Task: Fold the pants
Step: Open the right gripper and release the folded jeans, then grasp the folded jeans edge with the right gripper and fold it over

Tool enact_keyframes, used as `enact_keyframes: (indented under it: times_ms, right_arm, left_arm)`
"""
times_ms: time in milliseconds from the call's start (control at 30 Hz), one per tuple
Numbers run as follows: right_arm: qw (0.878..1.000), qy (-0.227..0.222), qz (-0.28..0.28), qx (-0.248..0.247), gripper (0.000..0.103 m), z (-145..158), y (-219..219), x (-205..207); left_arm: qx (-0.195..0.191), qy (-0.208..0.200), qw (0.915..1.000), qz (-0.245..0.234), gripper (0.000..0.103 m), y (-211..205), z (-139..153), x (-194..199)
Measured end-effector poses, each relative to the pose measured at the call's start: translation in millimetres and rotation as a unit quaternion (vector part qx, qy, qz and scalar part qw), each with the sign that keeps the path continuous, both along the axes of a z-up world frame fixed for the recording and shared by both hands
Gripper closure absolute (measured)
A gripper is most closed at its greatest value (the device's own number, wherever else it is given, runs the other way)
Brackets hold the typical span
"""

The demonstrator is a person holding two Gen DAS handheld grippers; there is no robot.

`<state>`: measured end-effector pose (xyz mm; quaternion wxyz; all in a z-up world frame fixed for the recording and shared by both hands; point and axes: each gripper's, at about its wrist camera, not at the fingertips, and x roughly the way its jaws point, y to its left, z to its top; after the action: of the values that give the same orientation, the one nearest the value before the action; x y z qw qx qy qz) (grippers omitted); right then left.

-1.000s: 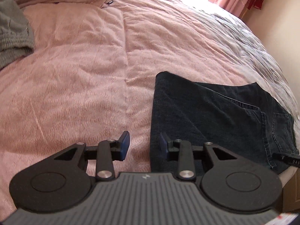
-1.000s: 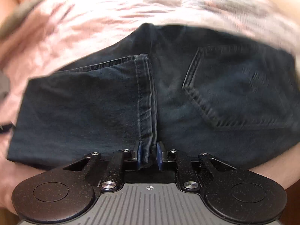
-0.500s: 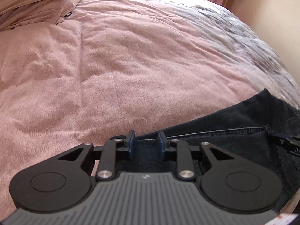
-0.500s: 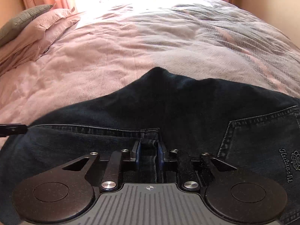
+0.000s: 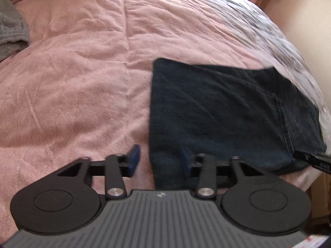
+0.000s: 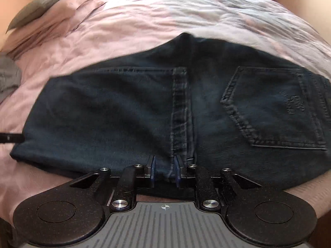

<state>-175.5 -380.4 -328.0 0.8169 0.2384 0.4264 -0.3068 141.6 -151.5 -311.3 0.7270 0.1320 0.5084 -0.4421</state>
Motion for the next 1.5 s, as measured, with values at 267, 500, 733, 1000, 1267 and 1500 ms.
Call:
enact_keyframes:
  times_ms: [267, 500, 733, 1000, 1267, 1500]
  right_arm:
    - [0.991, 0.014, -0.128, 0.025, 0.088, 1, -49, -43]
    - [0.984, 0.013, -0.175, 0.029, 0.088, 8, -84, -83]
    - [0.987, 0.011, -0.156, 0.023, 0.088, 26, -109, -111]
    - [0.993, -0.017, -0.114, 0.035, 0.088, 63, -178, -168]
    - [0.994, -0.030, -0.105, 0.009, 0.088, 107, -276, -266]
    - [0.985, -0.046, -0.169, 0.006, 0.088, 127, -327, -348]
  left_arm:
    - [-0.049, 0.172, 0.9831, 0.038, 0.051, -24, -39, 61]
    - [-0.076, 0.223, 0.9703, 0.055, 0.081, -37, -58, 82]
    - [-0.043, 0.122, 0.9908, 0.039, 0.098, -56, 3, 41]
    - [-0.034, 0.008, 0.9963, 0.079, 0.099, -109, 127, -71]
    - [-0.041, -0.020, 0.9972, 0.059, 0.099, -229, 222, -221]
    - [-0.096, 0.076, 0.9911, -0.051, 0.082, -355, 213, -343]
